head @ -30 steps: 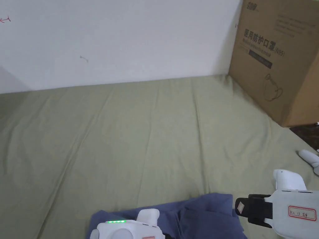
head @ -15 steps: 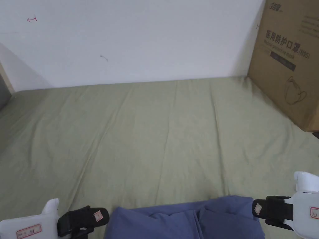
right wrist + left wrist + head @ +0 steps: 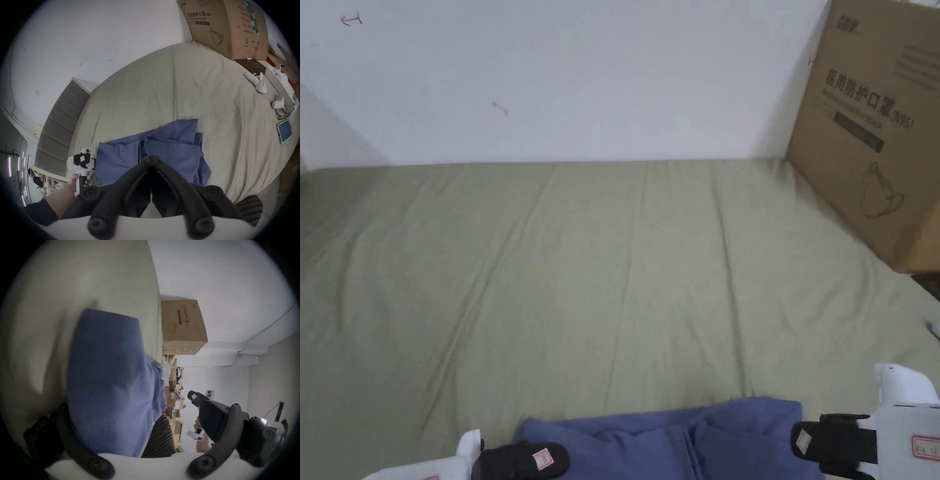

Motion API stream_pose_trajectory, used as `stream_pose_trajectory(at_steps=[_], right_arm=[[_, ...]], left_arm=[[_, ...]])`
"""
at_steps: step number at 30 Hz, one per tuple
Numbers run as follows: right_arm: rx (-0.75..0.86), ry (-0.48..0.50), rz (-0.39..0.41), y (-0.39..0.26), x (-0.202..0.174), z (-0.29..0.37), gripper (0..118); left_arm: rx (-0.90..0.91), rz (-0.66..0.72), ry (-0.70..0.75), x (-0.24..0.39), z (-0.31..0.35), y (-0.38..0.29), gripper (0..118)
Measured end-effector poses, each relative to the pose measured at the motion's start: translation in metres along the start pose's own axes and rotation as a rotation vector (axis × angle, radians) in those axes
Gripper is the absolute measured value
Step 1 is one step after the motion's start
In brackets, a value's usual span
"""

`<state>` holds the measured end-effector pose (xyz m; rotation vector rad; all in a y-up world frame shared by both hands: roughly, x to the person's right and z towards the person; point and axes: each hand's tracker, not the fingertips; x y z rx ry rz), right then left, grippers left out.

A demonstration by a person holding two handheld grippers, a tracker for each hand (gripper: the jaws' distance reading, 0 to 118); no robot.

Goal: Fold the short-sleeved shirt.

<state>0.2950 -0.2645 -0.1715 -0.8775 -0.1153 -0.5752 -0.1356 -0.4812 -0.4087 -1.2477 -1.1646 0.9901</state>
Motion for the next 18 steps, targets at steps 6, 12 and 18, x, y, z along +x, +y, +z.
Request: stream_pose_trajectory(at_steps=[6,12,18], right_arm=[[-0.022,-0.014,0.018,-0.003,-0.004,-0.002,0],[-0.02,0.007,0.001,-0.004,-0.003,0.0,0],[-0.005,0.049,-0.002,-0.003,0.0,0.004,0]], left_arm=[[0.11,0.016,0.121,-0.028,0.027,-0.012,7],[0.099,-0.116,0.316,0.024,0.031,-0.013,8],[0.213,-0.305,0.673,0.111,0.101,-0.035,8]])
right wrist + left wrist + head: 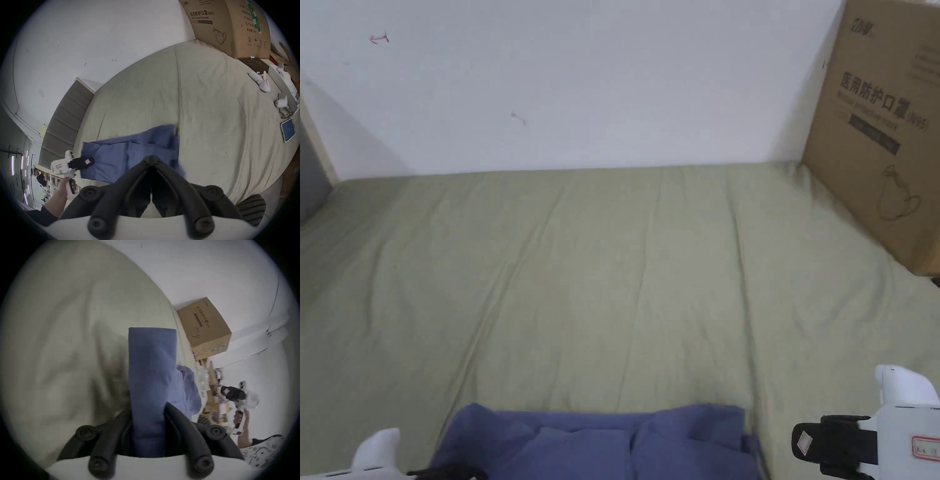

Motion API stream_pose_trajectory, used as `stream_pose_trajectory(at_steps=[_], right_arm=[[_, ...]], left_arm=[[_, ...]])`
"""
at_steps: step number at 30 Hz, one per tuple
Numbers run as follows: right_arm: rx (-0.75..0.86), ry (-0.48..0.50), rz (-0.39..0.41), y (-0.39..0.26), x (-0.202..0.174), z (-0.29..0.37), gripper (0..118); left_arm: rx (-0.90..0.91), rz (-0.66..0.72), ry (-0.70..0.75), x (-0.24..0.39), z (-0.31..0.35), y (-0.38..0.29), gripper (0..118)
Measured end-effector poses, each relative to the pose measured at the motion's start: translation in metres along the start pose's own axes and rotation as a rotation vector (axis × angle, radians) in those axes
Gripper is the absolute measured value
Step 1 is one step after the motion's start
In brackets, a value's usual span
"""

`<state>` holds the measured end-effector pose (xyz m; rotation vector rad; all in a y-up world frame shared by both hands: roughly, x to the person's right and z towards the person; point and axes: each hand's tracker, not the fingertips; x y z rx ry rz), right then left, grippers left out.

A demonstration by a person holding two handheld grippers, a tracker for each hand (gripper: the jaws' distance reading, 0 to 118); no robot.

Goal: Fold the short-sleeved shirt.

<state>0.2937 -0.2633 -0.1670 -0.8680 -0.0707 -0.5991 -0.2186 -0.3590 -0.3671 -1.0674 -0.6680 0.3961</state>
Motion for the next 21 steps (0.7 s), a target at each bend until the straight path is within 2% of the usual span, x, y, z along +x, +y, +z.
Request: stream_pose_trajectory(at_steps=[2,3,7,11,15,18,19,20,21], right_arm=[[0.001,0.009,-0.006,-0.001,0.003,-0.002,0],[0.001,0.014,-0.01,-0.001,0.004,-0.003,0],[0.008,0.034,-0.041,-0.004,0.009,-0.003,0],[0.016,0.057,-0.079,-0.009,0.017,0.005,0],[0.033,0.032,-0.076,-0.013,0.026,0.016,0],[0.046,0.005,-0.077,-0.015,0.034,0.022,0],[0.047,0.002,-0.081,-0.015,0.037,0.024,0],[0.05,-0.001,-0.088,-0.016,0.04,0.026,0],[0.052,-0.002,-0.095,-0.016,0.043,0.027,0]], left_arm=[[0.032,-0.051,0.096,0.03,0.03,0.001,8],[0.04,-0.066,0.097,0.039,0.037,0.001,8],[0.036,-0.064,-0.03,0.095,0.031,0.006,8],[-0.05,-0.055,-0.142,0.15,-0.027,0.013,8],[-0.187,-0.142,-0.088,0.181,-0.103,0.014,8],[-0.3,-0.154,-0.066,0.202,-0.156,-0.003,8],[-0.34,-0.158,-0.045,0.205,-0.171,-0.007,10],[-0.37,-0.146,-0.041,0.206,-0.184,-0.011,18],[-0.377,-0.125,-0.053,0.206,-0.192,-0.019,35]])
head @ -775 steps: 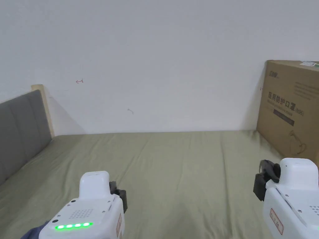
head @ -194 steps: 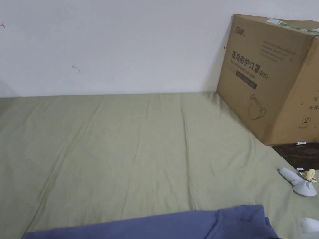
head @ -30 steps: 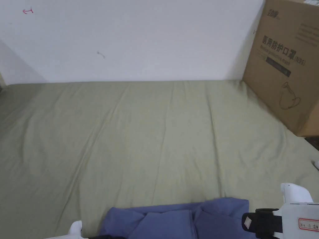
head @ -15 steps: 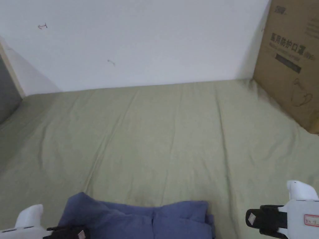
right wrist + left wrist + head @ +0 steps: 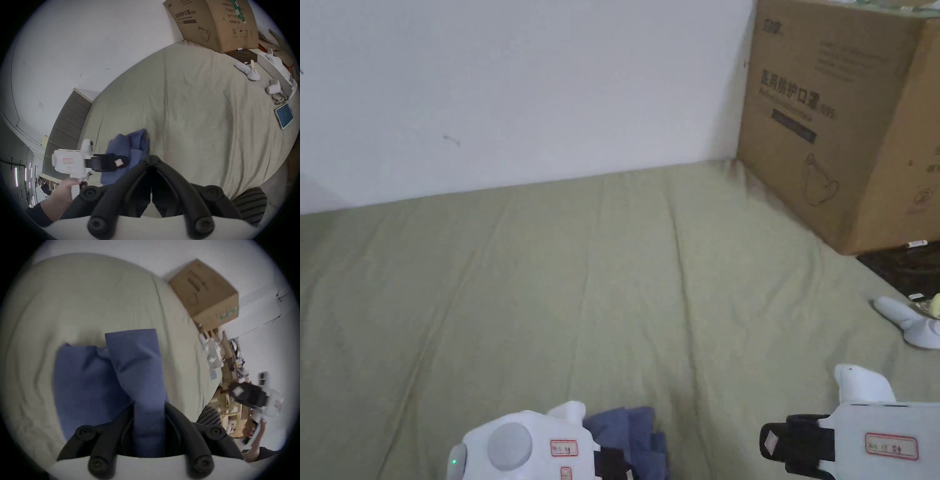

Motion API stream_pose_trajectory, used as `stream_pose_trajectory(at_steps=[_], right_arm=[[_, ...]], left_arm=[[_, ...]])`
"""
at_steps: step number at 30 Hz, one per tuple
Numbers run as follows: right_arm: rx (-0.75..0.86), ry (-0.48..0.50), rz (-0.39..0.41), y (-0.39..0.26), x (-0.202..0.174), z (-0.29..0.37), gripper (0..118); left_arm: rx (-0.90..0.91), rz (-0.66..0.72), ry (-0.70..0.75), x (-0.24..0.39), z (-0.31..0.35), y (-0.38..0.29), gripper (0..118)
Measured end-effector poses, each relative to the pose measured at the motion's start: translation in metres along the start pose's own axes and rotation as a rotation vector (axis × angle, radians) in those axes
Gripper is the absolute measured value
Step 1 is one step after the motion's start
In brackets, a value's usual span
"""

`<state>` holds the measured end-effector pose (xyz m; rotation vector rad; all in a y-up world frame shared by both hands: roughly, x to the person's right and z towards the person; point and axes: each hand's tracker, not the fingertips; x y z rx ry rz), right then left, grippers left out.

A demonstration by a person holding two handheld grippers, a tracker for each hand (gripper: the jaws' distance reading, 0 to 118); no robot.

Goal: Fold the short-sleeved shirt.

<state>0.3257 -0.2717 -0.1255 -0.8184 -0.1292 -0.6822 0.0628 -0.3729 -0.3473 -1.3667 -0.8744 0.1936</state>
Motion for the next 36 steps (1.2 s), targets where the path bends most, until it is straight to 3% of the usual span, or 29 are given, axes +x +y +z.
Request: stream_pose_trajectory(at_steps=[1,3,4,6,8,12,13,14,15,16,17,21,24,26,28,31,36], right_arm=[[0.001,-0.001,-0.006,-0.001,0.003,0.001,0],[0.0,-0.004,-0.011,-0.001,0.006,0.002,0],[0.0,-0.006,-0.01,-0.002,0.007,0.002,0],[0.0,-0.013,-0.006,-0.002,0.01,0.001,0],[0.0,-0.013,-0.009,-0.002,0.012,0.001,0],[0.014,-0.011,-0.011,-0.001,0.013,0.004,0],[0.02,-0.012,-0.01,-0.001,0.014,0.004,0],[0.026,-0.014,-0.007,-0.001,0.014,0.005,0],[0.031,-0.015,-0.004,-0.001,0.014,0.005,0],[0.035,-0.016,-0.002,0.0,0.014,0.005,0],[0.038,-0.017,0.0,0.0,0.014,0.005,0],[0.051,-0.016,-0.003,0.003,0.014,0.005,0],[0.052,-0.013,-0.008,0.005,0.014,0.005,0],[0.048,-0.019,-0.002,0.005,0.012,0.006,0],[0.045,-0.021,0.003,0.005,0.01,0.007,0],[0.039,-0.008,0.001,0.005,0.007,0.008,0],[0.058,-0.017,0.052,0.012,-0.012,0.012,0]], left_arm=[[-0.002,0.019,-0.031,-0.003,-0.004,0.0,63],[0.051,0.104,-0.167,-0.006,-0.001,-0.002,105],[0.098,0.12,-0.264,-0.004,0.003,-0.007,118],[0.144,0.07,-0.415,0.004,0.016,-0.008,117],[0.192,-0.031,-0.468,0.015,0.038,-0.007,117],[0.217,-0.233,-0.224,0.031,0.065,-0.005,118],[0.2,-0.257,-0.163,0.033,0.067,-0.006,112],[0.213,-0.277,-0.119,0.033,0.067,-0.007,96],[0.215,-0.28,-0.083,0.032,0.064,-0.008,66],[0.201,-0.285,-0.07,0.033,0.054,-0.009,13],[0.16,-0.281,-0.059,0.033,0.044,-0.009,2],[0.055,-0.243,-0.063,0.041,-0.003,-0.011,2],[-0.023,-0.267,0.043,0.049,-0.044,-0.011,2],[-0.075,-0.164,0.091,0.043,-0.069,-0.012,1],[-0.027,-0.015,-0.044,0.028,-0.072,-0.01,1],[-0.03,0.099,-0.094,0.022,-0.062,-0.008,2],[0.296,-0.133,-0.025,0.05,0.05,-0.007,2]])
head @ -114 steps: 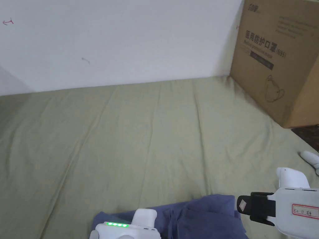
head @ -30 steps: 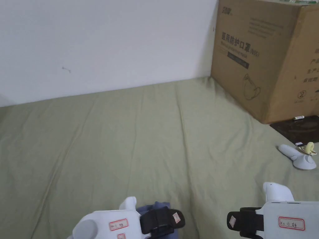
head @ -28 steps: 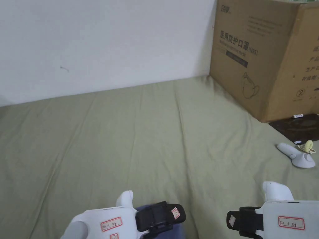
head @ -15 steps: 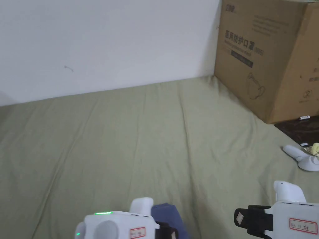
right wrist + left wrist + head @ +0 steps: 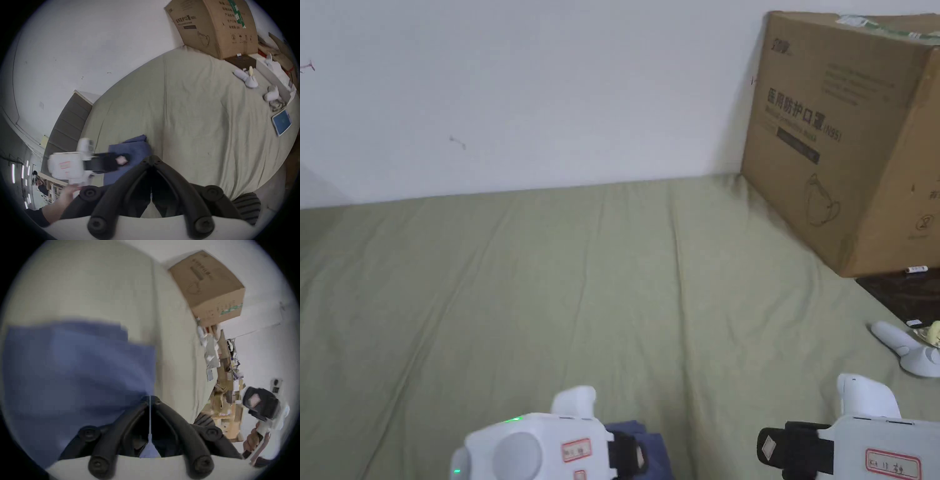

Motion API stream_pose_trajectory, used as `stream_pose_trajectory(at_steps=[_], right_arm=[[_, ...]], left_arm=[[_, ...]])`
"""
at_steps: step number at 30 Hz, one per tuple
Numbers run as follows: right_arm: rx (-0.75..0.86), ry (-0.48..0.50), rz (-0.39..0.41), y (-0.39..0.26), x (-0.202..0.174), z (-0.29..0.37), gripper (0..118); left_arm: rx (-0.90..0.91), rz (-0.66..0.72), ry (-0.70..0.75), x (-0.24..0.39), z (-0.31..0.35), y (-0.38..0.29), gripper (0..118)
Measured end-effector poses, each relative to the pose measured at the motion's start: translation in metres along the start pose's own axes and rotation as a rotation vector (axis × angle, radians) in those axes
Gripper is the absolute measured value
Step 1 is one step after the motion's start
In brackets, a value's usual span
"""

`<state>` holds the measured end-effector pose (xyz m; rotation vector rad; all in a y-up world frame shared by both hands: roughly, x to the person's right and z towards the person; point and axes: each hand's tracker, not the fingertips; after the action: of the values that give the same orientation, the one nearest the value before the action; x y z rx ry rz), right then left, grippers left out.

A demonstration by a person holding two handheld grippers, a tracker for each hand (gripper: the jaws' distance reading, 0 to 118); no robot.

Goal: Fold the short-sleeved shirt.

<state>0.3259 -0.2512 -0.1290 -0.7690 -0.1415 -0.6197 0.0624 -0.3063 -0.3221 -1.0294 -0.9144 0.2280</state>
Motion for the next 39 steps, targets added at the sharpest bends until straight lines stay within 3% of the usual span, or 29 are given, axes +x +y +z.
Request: stream_pose_trajectory(at_steps=[5,8,10,12,16,19,22,26,37,39], right_arm=[[0.232,0.047,0.168,0.021,-0.053,0.029,0],[0.395,0.039,0.312,0.031,-0.091,0.041,0],[0.497,0.023,0.378,0.034,-0.111,0.046,0],[0.613,0.038,0.391,0.034,-0.121,0.05,0],[0.799,-0.048,0.452,0.025,-0.131,0.049,0],[0.908,-0.141,0.465,0.01,-0.125,0.041,0],[0.819,-0.176,0.415,0.013,-0.119,0.036,0],[0.764,-0.267,0.412,0.02,-0.115,0.031,0],[0.767,-0.264,0.388,0.017,-0.111,0.035,0],[0.747,-0.215,0.384,0.018,-0.109,0.032,0]], left_arm=[[0.51,-0.229,0.276,0.032,0.125,0.01,2],[0.644,-0.313,0.312,0.038,0.174,0.01,2],[0.751,-0.354,0.418,0.048,0.194,0.003,2],[0.843,-0.385,0.522,0.052,0.206,-0.004,2],[0.939,-0.405,0.623,0.054,0.215,-0.014,2],[0.969,-0.341,0.615,0.052,0.219,-0.019,2],[0.971,-0.334,0.606,0.048,0.216,-0.018,2],[0.946,-0.346,0.622,0.044,0.206,-0.018,2],[0.891,-0.361,0.65,0.042,0.194,-0.017,2],[0.89,-0.362,0.65,0.04,0.194,-0.016,2]])
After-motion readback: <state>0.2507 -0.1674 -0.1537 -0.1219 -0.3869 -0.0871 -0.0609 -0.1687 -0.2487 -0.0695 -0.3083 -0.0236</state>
